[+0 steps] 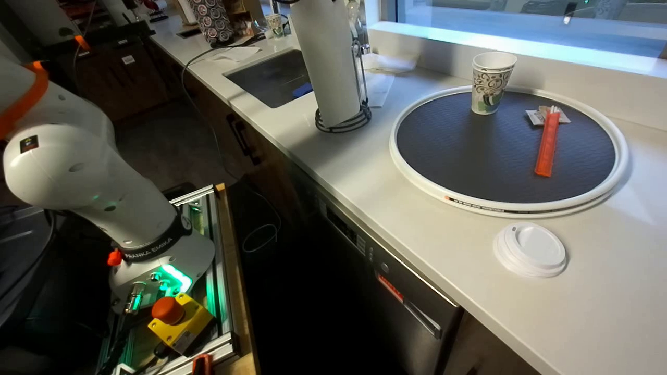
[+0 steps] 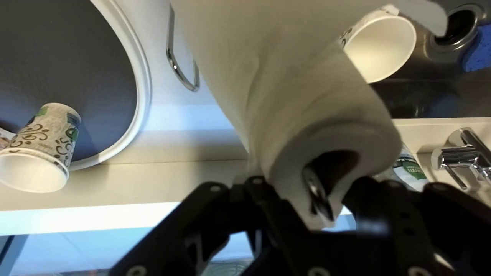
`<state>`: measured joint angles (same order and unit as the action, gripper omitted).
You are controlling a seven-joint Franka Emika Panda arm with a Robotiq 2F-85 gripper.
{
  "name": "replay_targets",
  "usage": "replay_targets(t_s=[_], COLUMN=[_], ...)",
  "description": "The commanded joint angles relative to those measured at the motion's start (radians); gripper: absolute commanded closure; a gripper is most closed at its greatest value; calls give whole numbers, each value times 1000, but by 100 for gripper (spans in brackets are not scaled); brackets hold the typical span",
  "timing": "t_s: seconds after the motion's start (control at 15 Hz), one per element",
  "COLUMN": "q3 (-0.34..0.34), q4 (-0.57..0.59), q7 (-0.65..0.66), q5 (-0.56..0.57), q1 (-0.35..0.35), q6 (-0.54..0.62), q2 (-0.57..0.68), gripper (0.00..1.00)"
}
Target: Move the paper towel roll to the counter
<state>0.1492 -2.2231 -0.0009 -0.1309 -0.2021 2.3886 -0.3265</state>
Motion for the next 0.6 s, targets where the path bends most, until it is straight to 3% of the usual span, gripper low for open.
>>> replay_targets(t_s=[0.0,0.53], q3=[17,37], q4=[7,51], q7=[48,126], q5=[39,77], q1=[21,39], q6=[-29,-64], q2=[-46,-79], gripper=[84,86])
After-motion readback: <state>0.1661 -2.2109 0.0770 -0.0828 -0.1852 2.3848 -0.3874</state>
